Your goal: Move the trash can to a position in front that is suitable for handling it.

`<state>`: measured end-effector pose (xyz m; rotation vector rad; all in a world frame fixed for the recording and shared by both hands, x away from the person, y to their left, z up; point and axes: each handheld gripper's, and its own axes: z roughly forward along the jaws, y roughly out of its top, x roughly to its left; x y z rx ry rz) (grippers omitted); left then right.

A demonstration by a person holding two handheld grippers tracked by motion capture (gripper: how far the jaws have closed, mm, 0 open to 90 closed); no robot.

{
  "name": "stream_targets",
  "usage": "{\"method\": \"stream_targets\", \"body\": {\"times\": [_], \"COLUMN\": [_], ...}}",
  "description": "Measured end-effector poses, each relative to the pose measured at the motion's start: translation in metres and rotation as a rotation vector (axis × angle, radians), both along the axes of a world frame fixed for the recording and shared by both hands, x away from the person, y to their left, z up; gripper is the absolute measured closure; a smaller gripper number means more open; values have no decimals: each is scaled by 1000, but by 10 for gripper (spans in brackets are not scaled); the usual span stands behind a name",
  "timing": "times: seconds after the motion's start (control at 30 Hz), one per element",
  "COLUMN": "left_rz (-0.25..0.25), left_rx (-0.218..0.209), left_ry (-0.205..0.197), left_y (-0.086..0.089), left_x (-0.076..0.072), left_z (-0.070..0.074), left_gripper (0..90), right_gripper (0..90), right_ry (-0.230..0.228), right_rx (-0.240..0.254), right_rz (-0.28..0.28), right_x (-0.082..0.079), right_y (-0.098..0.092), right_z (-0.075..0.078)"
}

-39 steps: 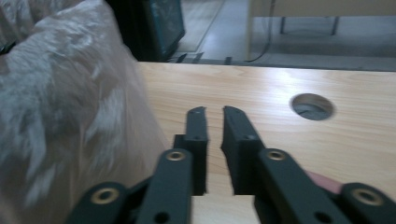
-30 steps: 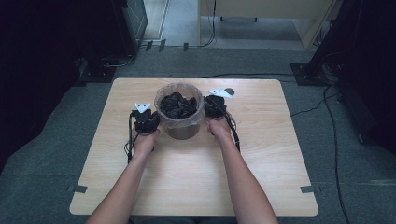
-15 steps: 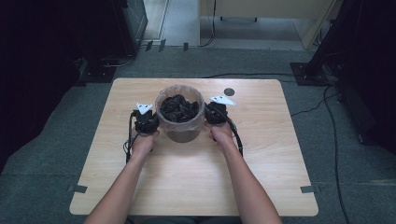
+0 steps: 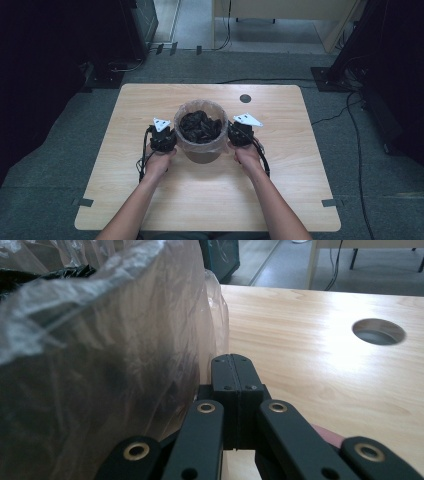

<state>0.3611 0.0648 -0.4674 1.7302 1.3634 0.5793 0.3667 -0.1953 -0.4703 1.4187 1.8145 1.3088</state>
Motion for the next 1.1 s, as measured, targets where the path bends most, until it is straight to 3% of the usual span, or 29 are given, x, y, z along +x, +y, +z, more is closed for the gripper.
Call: {"method": "stream_targets", "body": {"times": [0.13,0.4,0.7,0.8,0.87,0.9,1.0,1.1], "left_rz": [-10,-24,-40,-39,-31,-29,4,27], "left_rx": [-12,-27,-21,0,0,-12,-14,20], "left_ry": [21,13,-10,-36,-44,-46,-55,-50], "left_y": [-9,-19,-25,-23,-20,-15,-2,11], "left_x": [-15,-42,-71,-76,-76,-77,-79,-82], "left_z": [1,0,-1,-1,-1,0,4,5], "left_gripper": [900,900,900,886,733,733,528,365], "right_gripper": [900,900,900,900,900,900,882,719], "right_ry": [-3,0,5,-21,-36,-50,-68,-63], "right_rx": [-22,-38,-36,-82,-109,-126,-122,-104], "right_rz": [7,10,20,21,16,10,-23,-37], "right_x": [-15,-45,-75,-81,-83,-85,-89,-91], "right_y": [-8,-21,-29,-28,-27,-28,-36,-49], "right_z": [1,2,1,2,3,5,10,12]}}
